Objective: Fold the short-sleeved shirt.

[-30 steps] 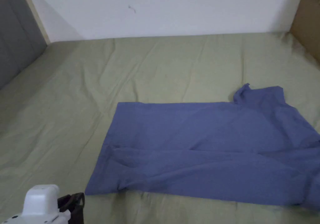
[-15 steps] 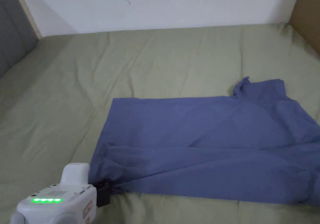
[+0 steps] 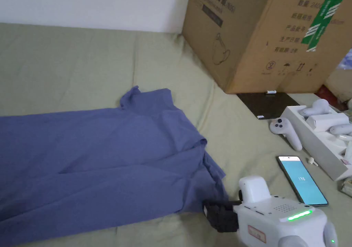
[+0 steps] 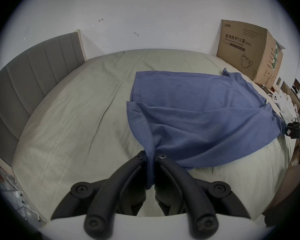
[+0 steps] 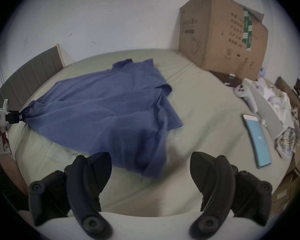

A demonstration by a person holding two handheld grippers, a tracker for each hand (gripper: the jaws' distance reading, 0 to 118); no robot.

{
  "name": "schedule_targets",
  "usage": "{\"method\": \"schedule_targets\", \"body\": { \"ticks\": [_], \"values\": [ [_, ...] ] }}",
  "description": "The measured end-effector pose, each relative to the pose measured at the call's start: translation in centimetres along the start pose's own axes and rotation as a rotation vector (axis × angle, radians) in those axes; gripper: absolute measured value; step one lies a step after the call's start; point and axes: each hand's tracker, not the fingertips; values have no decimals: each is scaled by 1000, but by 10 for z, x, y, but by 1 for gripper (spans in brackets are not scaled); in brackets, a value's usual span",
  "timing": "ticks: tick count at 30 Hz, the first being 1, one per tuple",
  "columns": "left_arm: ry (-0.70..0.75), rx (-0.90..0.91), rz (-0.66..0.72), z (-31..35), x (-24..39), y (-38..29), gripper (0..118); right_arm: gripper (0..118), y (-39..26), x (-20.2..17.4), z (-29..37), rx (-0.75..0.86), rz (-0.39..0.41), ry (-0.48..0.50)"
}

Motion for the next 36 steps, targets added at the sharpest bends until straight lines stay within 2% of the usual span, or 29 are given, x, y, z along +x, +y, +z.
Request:
{"method": "schedule_targets", "body": {
  "ticks": [2,3,4,5,6,8,11,15,20,23,24,25,26,27,28,29,30,31,34,35,36],
  "values": [
    [7,-8,-9,-6,0,-3,7,91,0,-10,-13,-39,83,-22],
    [10,-13,-10,-6,0,-3,7,61,-1,-11,-19,-68,113,-35],
    [11,-17,-12,-5,1,-2,7,20,-1,-9,-20,-47,95,-25],
    [10,-19,-15,-3,4,0,7,9,-2,-7,-18,-14,99,10],
    [8,-19,-17,-2,3,-1,7,8,-6,-16,-19,42,100,15],
    [5,-23,-15,4,0,-1,7,8,-4,-16,-11,40,107,14],
    [-37,-19,61,18,-11,1,7,8,-3,-12,8,68,82,27],
    [-60,-2,75,47,-20,-5,7,8,0,-8,58,79,55,44],
    [-111,-45,57,93,-20,-33,7,8,-28,-6,105,14,98,95],
    [-114,-116,81,98,-25,-63,7,8,-56,-13,110,-56,180,82],
    [-131,-137,114,99,-27,-73,7,9,-66,-13,108,-71,193,70],
    [-148,-155,147,99,-26,-81,7,9,-74,-14,105,-91,172,56],
    [-164,-168,168,100,-25,-88,8,11,-79,-14,103,-111,147,44],
    [-153,-149,149,105,-22,-95,16,24,-85,-14,104,-114,128,23],
    [-136,-125,144,113,-18,-101,35,45,-92,-12,110,-85,106,-32],
    [-99,-94,125,108,-28,-113,65,75,-96,-9,115,-80,105,-73],
    [-75,-79,124,115,-29,-117,104,103,-99,-4,123,-74,105,-94],
    [-64,-80,129,123,-30,-121,114,106,-102,1,134,-55,84,-91],
    [-16,8,111,157,-20,-114,110,106,-95,11,160,32,-31,-85],
    [6,27,95,162,-18,-108,108,106,-87,10,167,64,-41,-84],
    [17,56,72,167,-15,-97,95,103,-75,8,173,111,-39,-78]
  ]
}}
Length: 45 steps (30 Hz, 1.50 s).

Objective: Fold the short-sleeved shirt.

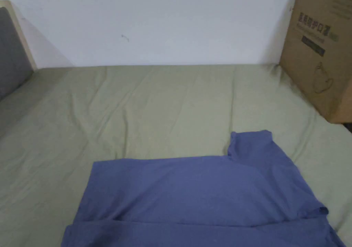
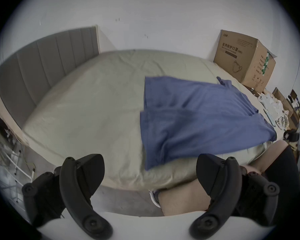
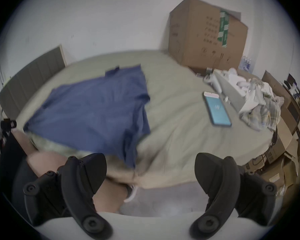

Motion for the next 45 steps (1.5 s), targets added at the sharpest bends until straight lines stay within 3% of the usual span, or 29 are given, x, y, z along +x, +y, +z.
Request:
{"method": "schedule_targets", "body": {
  "ticks": [1,2,3,4,5,6,7,12,13,15,16,17,21,23,24,25,26,27,32,36,37,39,40,43,44,45],
  "values": [
    [-9,39,-17,5,5,14,71,94,15,-4,4,52,12,21],
    [-16,73,-28,5,7,28,36,71,28,-6,6,93,28,42],
    [-19,107,-29,3,10,44,36,59,45,-13,5,135,47,49],
    [-2,142,-17,-3,13,61,24,45,61,-20,1,180,67,33],
    [3,172,-9,-10,15,74,2,16,75,-27,-6,213,86,-8],
    [-25,180,-8,-21,16,91,1,0,89,-33,-11,257,80,-23],
    [-53,153,-16,-38,17,109,0,0,106,-36,-22,245,89,64],
    [-76,57,23,-155,6,173,2,0,156,-66,-65,232,142,96],
    [-59,43,44,-183,3,180,15,0,163,-72,-72,231,147,120],
    [-59,-82,58,-237,-10,193,85,0,170,-83,-85,217,155,142],
    [-33,-134,90,-264,-16,196,106,0,173,-89,-92,201,163,157],
    [-4,-170,124,-283,-20,195,110,0,175,-93,-98,183,169,168],
    [15,-195,197,-334,-29,192,100,0,176,-100,-123,134,197,193],
    [1,-208,182,-342,-22,186,84,0,174,-97,-134,110,215,181],
    [67,-199,88,-342,-11,180,76,0,175,-97,-139,96,223,173],
    [72,-137,-15,-332,3,174,59,0,173,-93,-146,88,218,171],
    [53,-119,-52,-327,8,173,20,0,173,-90,-150,80,215,170],
    [30,-100,-60,-321,13,172,2,0,174,-88,-155,74,206,173],
    [-54,-121,-106,-305,21,169,2,0,187,-66,-199,-29,135,160],
    [-52,-63,-80,-280,20,180,2,5,213,-42,-265,-214,20,188],
    [-56,-51,-74,-281,15,185,2,20,220,-37,-283,-259,-10,182],
    [-45,-29,-84,-276,15,187,2,80,228,-28,-317,-306,4,143],
    [-49,-41,-95,-275,18,188,2,91,230,-25,-331,-290,-10,104],
    [-48,-62,-114,-271,24,184,2,90,231,-17,-369,-344,-29,51],
    [-48,-63,-116,-270,25,182,2,84,228,-15,-376,-402,-40,55],
    [-49,-65,-114,-263,34,183,2,67,226,-13,-384,-452,-46,55]
  ]
}}
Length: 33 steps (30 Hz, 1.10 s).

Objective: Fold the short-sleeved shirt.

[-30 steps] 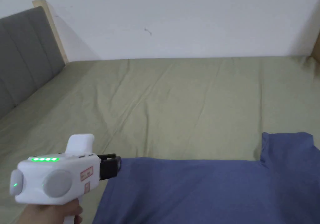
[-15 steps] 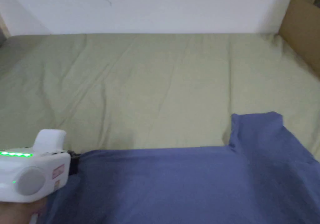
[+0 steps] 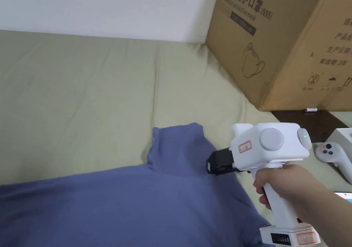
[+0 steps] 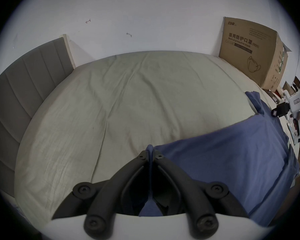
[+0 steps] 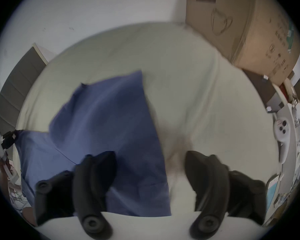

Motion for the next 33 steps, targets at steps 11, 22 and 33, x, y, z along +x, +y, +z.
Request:
{"method": "schedule_targets", "body": {
  "ticks": [11,22,33],
  "values": [
    [-28,56,75,48,-21,18,2,0,-38,-18,110,283,90,88],
    [-147,49,166,184,-61,-51,2,0,-194,-1,253,306,105,261],
    [-123,-159,153,181,-34,-182,2,0,-325,-7,187,137,226,62]
  ]
}}
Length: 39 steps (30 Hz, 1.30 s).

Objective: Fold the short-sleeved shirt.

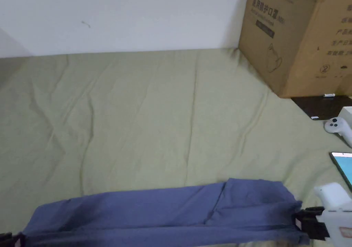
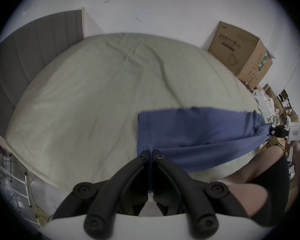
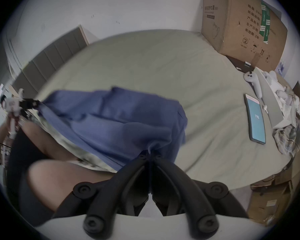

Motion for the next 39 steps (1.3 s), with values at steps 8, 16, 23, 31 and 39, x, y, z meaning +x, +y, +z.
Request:
{"method": "schedule_targets", "body": {
  "ticks": [8,16,23,31,39],
  "values": [
    [79,44,58,2,-16,-21,116,108,-20,9,-5,59,-6,-234],
    [-73,231,132,95,-10,-36,32,57,-32,-43,109,374,-94,-99],
    [-287,152,230,40,-72,4,1,0,-6,-87,134,441,-126,-1],
    [-569,-35,392,-49,-106,20,118,0,24,-96,139,467,-64,70],
    [-630,-104,313,-83,-70,50,114,0,33,-89,119,439,-106,111]
  ]
}}
